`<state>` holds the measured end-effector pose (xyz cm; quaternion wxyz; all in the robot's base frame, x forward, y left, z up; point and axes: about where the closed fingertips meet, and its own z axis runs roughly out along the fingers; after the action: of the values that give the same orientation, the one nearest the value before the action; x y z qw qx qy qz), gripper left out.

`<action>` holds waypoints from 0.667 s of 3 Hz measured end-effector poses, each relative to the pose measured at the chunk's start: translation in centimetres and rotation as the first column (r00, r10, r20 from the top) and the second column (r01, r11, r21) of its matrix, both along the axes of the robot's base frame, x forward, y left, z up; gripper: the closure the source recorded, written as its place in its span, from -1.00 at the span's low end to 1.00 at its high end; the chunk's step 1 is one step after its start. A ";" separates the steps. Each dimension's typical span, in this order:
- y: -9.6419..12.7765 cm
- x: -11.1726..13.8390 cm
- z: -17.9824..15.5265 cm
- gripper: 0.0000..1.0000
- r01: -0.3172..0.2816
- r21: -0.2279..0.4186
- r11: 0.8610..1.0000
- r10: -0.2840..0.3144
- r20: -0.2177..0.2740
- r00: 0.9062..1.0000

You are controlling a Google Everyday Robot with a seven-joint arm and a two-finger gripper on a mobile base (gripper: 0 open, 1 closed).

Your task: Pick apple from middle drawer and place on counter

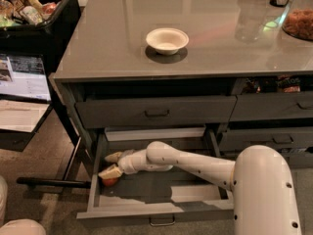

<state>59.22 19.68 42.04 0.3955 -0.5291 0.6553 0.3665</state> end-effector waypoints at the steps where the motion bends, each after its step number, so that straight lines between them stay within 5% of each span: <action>1: -1.3 0.1 -1.2 -1.00 -0.029 -0.069 0.997 0.031 0.017 0.999; 2: -2.4 -0.1 -2.3 -1.00 -0.051 -0.110 0.993 0.054 0.025 0.998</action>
Offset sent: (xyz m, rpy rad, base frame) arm 0.0030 -0.0383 -0.0283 -0.1479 -0.0392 0.0628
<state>59.16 17.24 39.74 0.3653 -0.5720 0.6546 0.3329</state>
